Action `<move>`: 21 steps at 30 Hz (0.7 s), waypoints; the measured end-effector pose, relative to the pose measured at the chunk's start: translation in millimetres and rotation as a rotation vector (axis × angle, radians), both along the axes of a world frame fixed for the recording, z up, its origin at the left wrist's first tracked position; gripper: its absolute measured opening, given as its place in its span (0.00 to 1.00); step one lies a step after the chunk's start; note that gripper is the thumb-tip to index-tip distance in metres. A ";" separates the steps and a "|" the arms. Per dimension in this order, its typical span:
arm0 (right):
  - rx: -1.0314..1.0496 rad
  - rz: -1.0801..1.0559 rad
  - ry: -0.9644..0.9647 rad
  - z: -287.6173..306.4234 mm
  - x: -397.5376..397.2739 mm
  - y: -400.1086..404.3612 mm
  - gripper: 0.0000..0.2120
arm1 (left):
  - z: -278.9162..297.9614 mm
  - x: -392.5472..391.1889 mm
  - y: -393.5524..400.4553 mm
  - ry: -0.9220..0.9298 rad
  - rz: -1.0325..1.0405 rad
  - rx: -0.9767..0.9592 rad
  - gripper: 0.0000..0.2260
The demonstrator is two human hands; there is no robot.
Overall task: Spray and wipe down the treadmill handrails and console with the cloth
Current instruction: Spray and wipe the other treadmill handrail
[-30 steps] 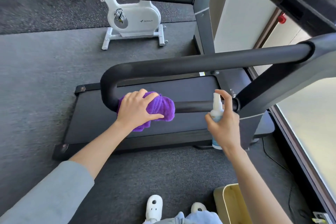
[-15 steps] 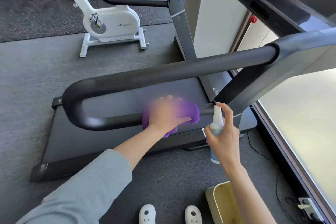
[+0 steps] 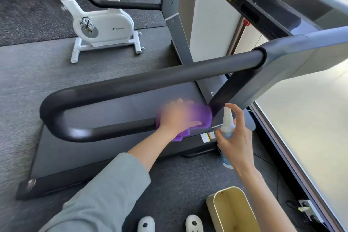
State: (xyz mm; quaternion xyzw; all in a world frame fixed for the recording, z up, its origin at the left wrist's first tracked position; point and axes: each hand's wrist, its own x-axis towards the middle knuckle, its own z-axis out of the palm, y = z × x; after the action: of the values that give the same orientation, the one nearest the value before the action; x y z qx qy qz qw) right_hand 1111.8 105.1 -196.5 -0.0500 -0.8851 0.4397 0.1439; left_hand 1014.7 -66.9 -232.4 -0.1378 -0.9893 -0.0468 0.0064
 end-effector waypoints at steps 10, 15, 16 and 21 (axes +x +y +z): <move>-0.011 0.098 0.013 3.0 4.3 -60.4 0.33 | 12.5 73.4 -178.0 0.300 0.059 -0.060 0.33; -0.014 0.115 0.047 -1.7 4.3 -77.2 0.33 | 2.9 75.6 -186.2 0.413 0.012 -0.098 0.31; -0.015 0.101 0.046 -3.0 3.5 -75.8 0.33 | 2.6 73.4 -178.4 0.404 0.009 -0.087 0.31; -0.044 0.039 0.038 -9.3 7.0 -54.6 0.33 | 3.6 54.5 -115.5 0.285 -0.010 -0.073 0.31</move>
State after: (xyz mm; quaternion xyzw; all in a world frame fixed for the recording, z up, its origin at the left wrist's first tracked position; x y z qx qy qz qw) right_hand 1118.9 50.6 -205.8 -0.0276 -0.8733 0.4625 0.1508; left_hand 1069.1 -182.4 -228.8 -0.1481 -0.9787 0.0094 0.1417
